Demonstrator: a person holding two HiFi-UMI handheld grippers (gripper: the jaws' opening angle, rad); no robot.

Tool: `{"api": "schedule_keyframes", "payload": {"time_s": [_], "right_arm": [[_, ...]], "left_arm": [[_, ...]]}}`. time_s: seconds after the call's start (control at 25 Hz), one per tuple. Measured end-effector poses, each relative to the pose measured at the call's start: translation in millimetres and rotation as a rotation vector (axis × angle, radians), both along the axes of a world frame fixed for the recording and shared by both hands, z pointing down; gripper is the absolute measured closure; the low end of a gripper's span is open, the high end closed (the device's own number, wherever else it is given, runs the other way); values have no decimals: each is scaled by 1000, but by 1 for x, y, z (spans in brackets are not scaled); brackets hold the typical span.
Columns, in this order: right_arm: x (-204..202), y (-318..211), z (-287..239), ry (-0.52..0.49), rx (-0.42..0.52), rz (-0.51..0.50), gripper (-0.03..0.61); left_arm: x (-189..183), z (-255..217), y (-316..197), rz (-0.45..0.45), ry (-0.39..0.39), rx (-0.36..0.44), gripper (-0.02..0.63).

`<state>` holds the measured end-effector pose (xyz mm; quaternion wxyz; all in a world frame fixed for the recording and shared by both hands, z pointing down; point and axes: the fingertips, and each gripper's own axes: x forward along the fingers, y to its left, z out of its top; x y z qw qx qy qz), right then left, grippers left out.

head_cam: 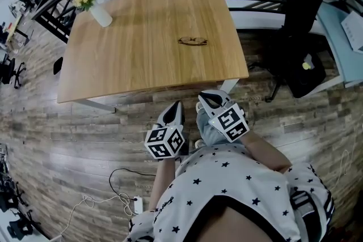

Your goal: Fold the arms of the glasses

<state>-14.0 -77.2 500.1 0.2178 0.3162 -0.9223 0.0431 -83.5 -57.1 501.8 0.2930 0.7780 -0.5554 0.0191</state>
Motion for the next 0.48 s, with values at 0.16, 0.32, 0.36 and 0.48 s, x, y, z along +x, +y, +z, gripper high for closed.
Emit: {"api": "schedule_keyframes", "payload": {"time_s": [0.16,0.32,0.36,0.48], "right_arm": [[0,-4,-1,-5,2,5,561],[0,-5,-3,-5,9,5,561],[0,-5,-4,-4,10,3,563],[-3,-5,-6,-2,13,0,563]], "left_arm": [[-1,0,-3,1,0,-1,606],[-2,0,-3,0,3,-1,606],[-3,-1,-4,1,4,-1,606],[-5,-3,-5,1,7,-1,606]]}}
